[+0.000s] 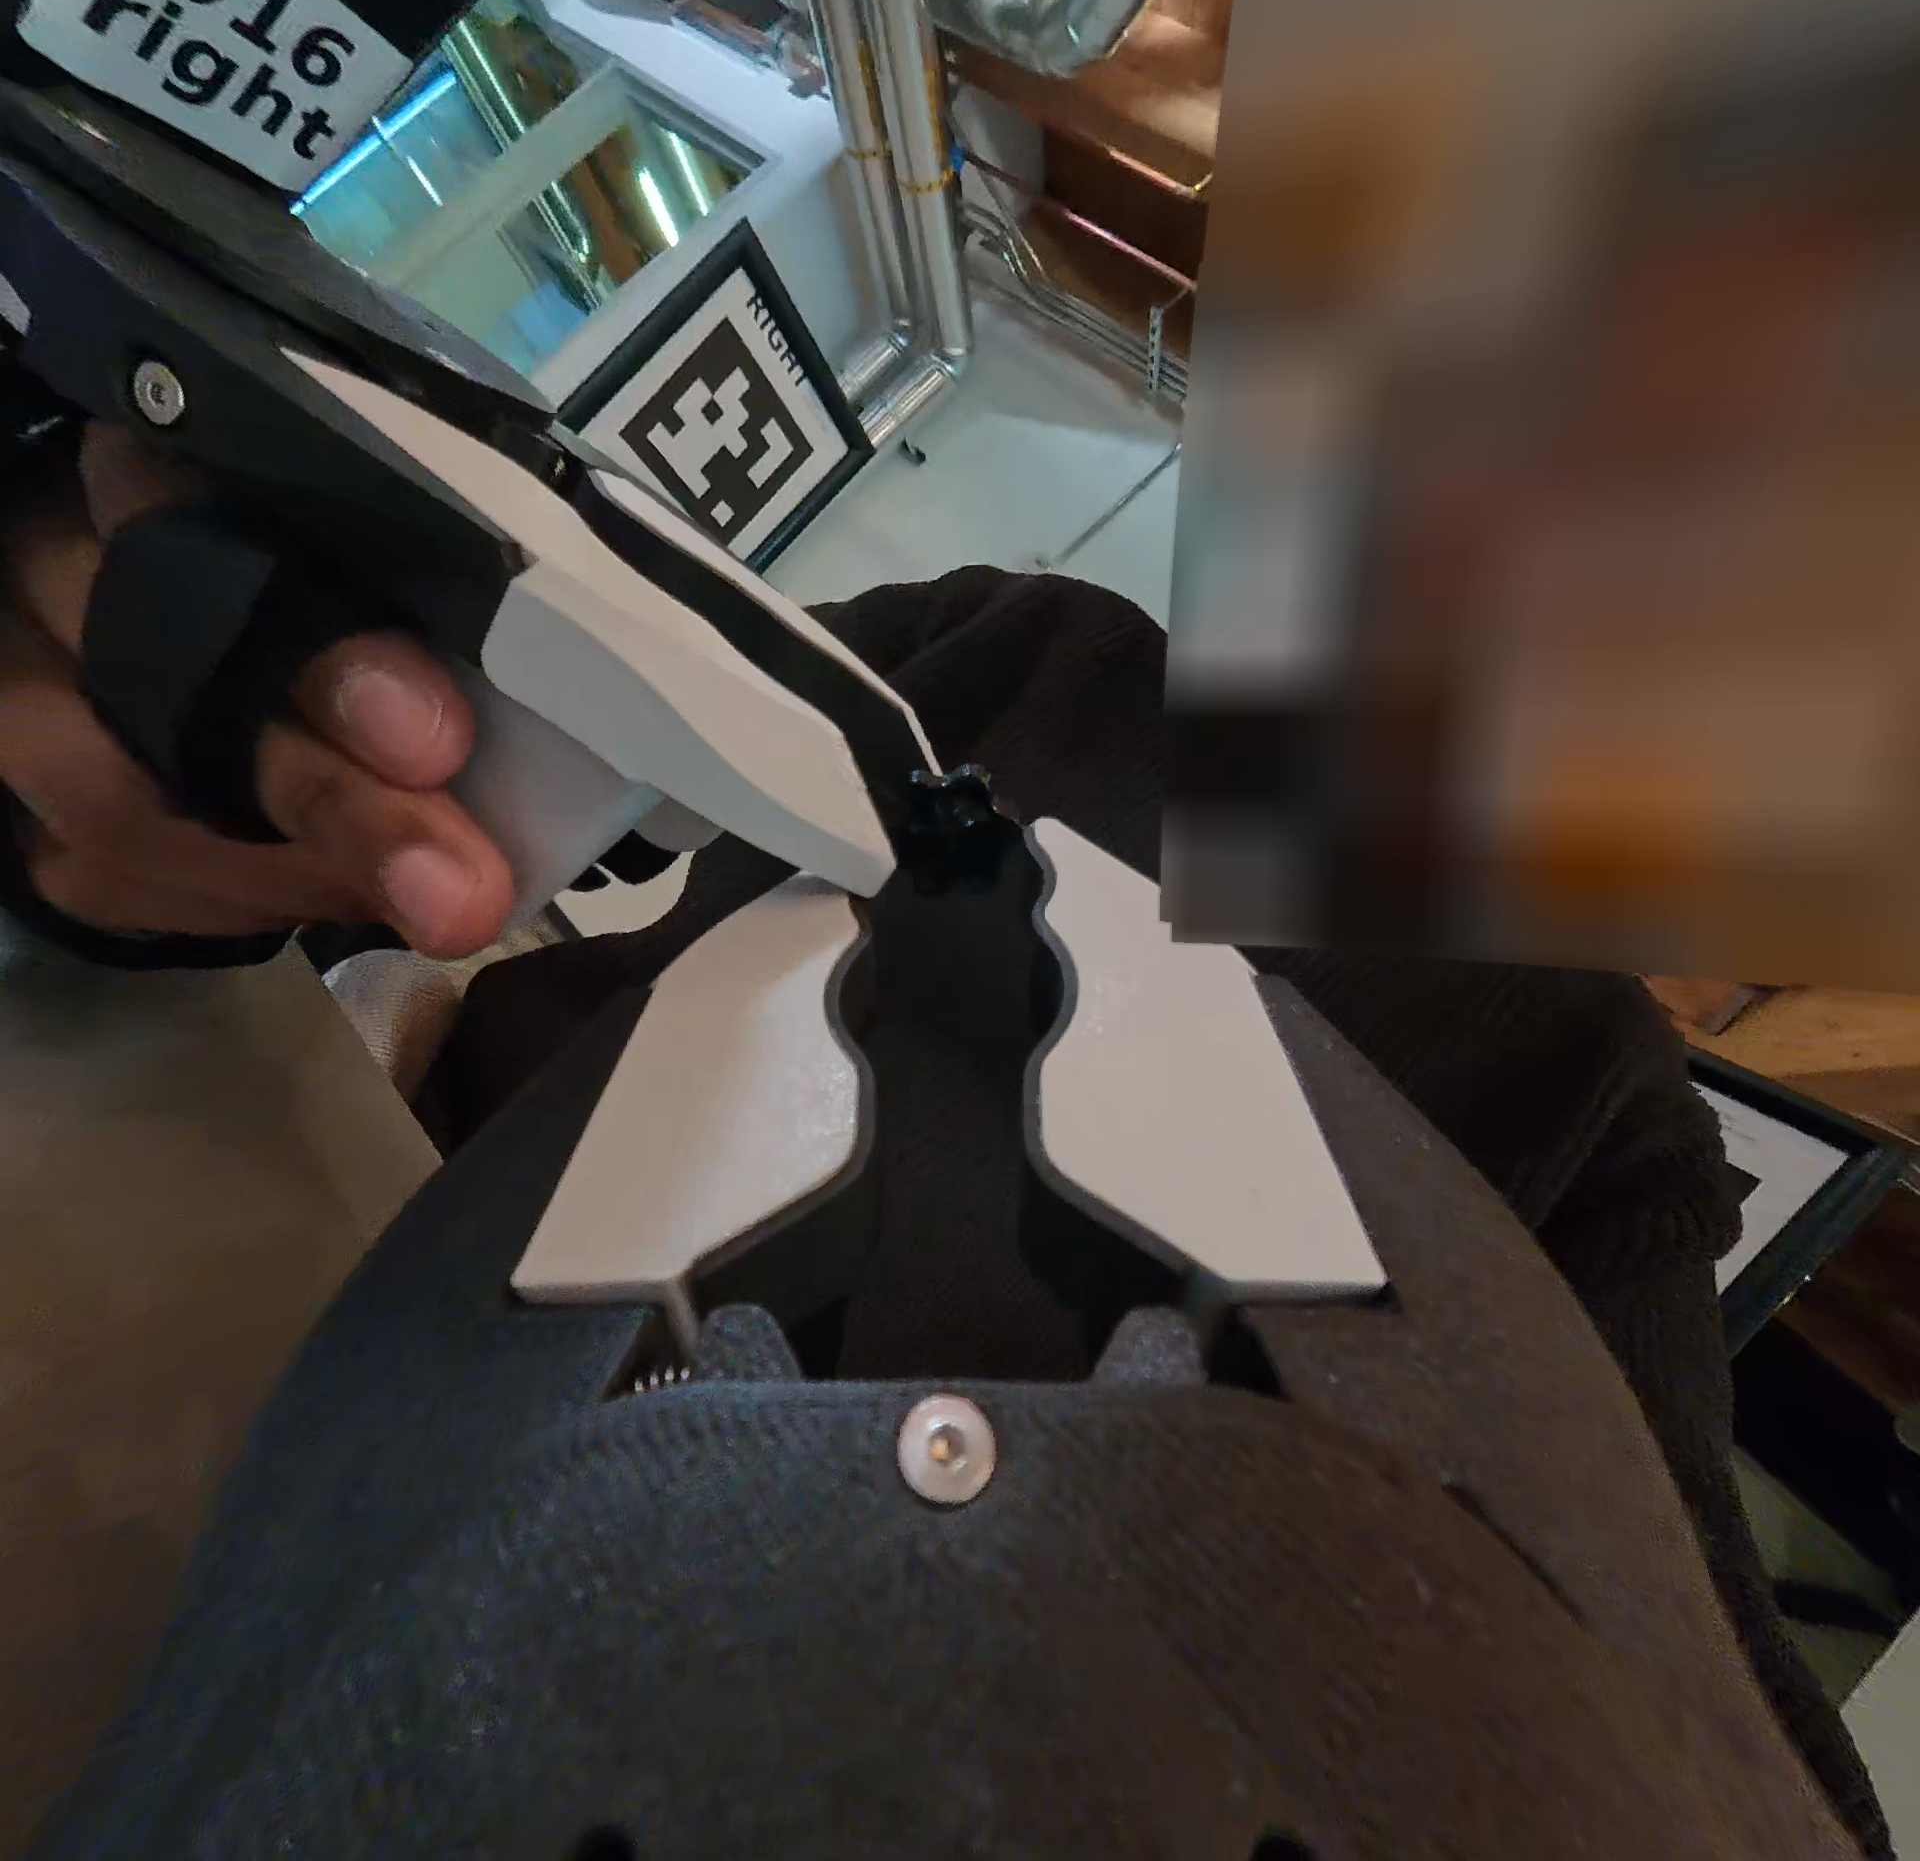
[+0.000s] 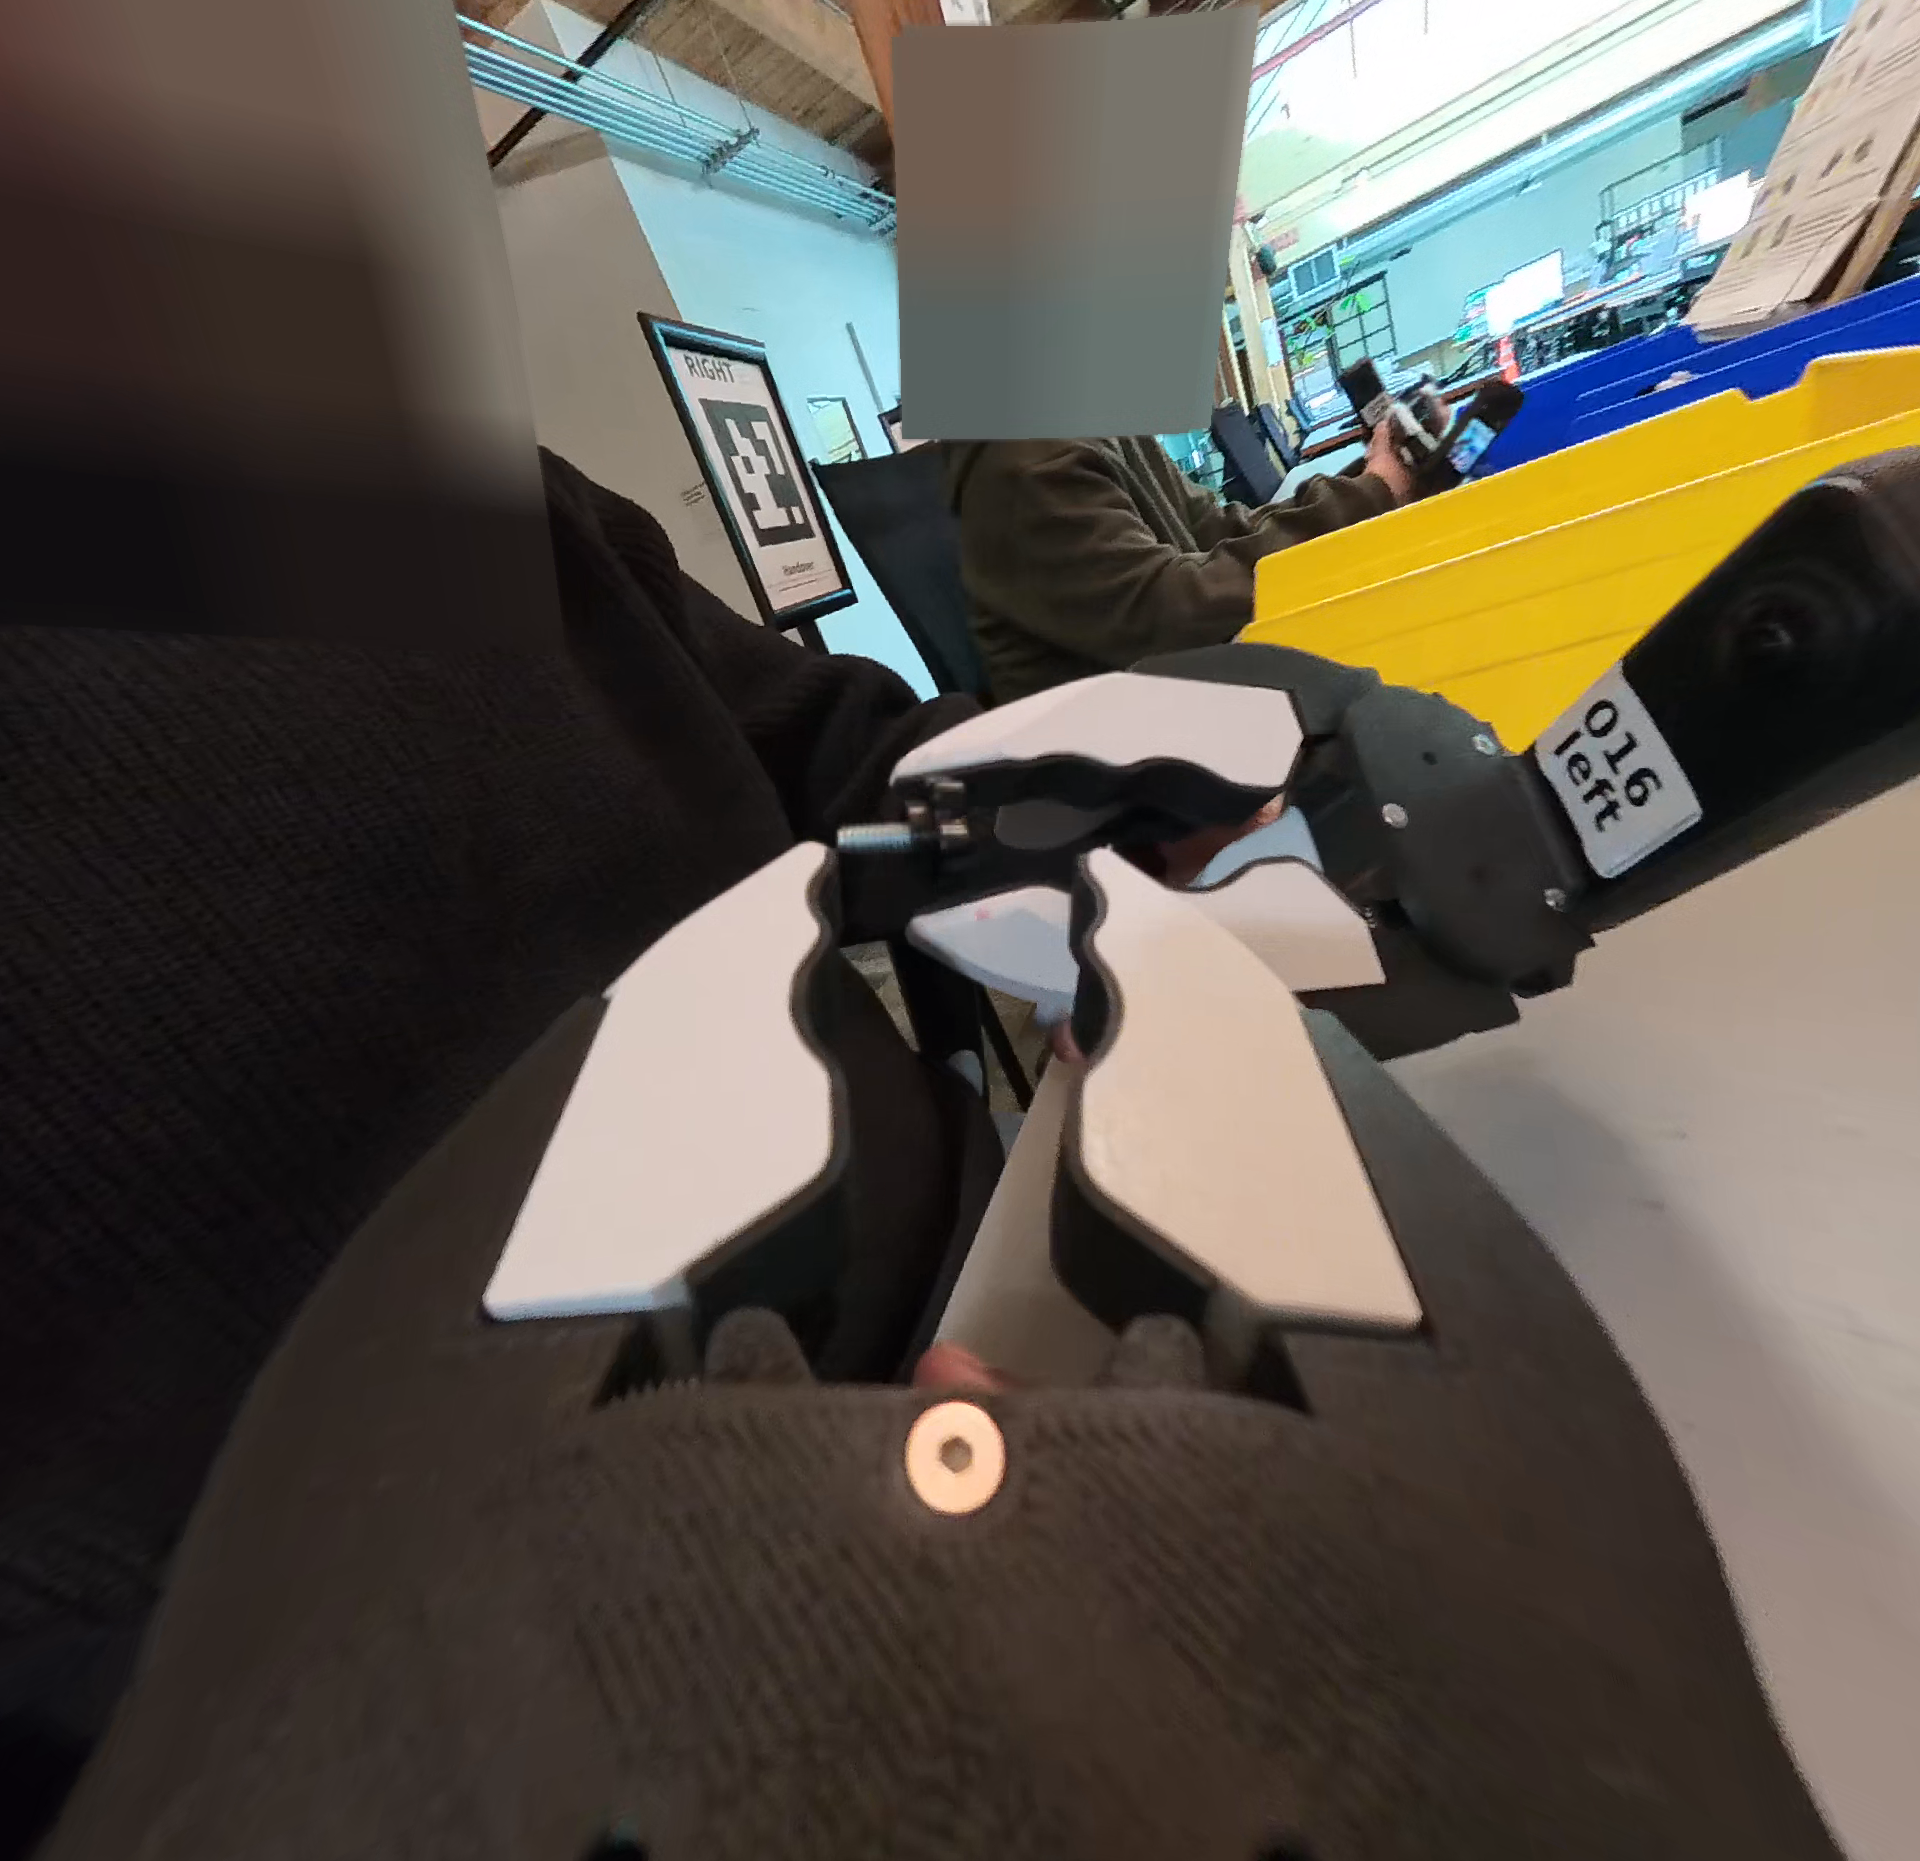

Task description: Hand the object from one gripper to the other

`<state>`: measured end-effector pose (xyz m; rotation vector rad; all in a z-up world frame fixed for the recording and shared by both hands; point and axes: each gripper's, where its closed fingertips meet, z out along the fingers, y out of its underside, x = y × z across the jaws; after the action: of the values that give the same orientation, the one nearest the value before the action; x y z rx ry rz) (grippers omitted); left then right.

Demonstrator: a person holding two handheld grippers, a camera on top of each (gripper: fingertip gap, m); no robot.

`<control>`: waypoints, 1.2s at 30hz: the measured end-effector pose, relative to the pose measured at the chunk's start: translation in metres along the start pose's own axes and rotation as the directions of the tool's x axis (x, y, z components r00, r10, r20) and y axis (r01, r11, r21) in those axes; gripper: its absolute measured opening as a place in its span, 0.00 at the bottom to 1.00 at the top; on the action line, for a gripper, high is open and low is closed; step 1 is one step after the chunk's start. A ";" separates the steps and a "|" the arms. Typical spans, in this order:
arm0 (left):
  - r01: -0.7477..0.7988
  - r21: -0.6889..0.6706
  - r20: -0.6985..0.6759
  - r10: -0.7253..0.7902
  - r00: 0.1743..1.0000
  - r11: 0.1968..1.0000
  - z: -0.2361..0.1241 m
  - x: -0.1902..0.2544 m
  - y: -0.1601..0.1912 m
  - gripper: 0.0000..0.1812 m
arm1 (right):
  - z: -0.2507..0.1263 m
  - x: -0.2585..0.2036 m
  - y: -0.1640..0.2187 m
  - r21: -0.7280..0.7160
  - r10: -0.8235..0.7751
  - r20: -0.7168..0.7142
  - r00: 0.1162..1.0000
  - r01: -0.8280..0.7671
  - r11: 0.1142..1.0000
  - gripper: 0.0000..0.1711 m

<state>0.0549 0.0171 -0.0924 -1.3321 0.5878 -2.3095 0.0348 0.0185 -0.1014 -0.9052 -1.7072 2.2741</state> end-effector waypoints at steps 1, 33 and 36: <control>0.005 0.001 -0.005 -0.005 1.000 1.000 0.000 0.000 0.000 0.14 | 0.000 -0.001 0.000 0.000 0.004 0.006 1.000 -0.004 1.000 0.25; -0.287 0.219 0.432 0.172 0.885 0.933 -0.038 -0.036 -0.046 0.36 | -0.033 0.043 -0.031 0.254 0.197 -0.160 0.967 -0.152 0.955 0.14; -0.494 0.136 0.643 0.303 0.704 0.859 -0.057 -0.038 -0.060 0.38 | -0.041 0.058 -0.027 0.288 0.305 -0.198 0.932 -0.242 0.927 0.14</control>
<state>0.0138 0.0962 -0.1127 -1.4960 0.2574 -1.4226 0.0039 0.0880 -0.1048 -1.3645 -1.2110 2.3625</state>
